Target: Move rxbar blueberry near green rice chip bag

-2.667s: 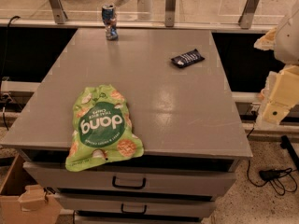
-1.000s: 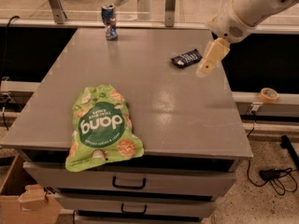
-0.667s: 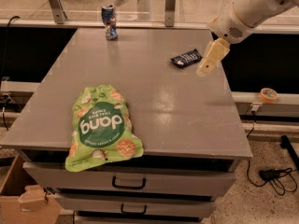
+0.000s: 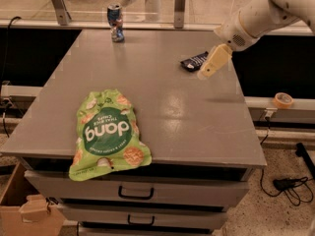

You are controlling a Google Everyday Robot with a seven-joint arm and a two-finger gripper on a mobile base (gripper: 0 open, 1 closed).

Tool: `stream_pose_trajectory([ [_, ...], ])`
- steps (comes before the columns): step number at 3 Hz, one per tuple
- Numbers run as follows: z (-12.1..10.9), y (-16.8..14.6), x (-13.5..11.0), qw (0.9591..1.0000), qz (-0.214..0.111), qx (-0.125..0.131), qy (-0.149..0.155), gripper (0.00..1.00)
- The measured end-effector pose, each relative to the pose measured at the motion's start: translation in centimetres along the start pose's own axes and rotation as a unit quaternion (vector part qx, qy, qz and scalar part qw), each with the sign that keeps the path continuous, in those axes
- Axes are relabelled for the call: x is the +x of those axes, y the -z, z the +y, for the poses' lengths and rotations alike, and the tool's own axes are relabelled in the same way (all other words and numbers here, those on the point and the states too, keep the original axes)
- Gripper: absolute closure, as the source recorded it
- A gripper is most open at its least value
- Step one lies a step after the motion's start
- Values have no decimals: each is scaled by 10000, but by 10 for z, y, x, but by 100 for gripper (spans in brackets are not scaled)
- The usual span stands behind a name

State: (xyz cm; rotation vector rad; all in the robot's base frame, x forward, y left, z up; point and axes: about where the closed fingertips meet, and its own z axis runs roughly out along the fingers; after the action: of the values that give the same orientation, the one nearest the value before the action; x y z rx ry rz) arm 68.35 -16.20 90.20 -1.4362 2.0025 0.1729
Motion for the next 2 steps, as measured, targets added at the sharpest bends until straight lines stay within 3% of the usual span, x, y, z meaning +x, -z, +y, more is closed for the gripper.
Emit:
stream_pose_trajectory([
  [1,-27,-27,1,9972,-359,315,-567,0],
  [2,-48,-47,7,9905,-594,548,-1112,0],
])
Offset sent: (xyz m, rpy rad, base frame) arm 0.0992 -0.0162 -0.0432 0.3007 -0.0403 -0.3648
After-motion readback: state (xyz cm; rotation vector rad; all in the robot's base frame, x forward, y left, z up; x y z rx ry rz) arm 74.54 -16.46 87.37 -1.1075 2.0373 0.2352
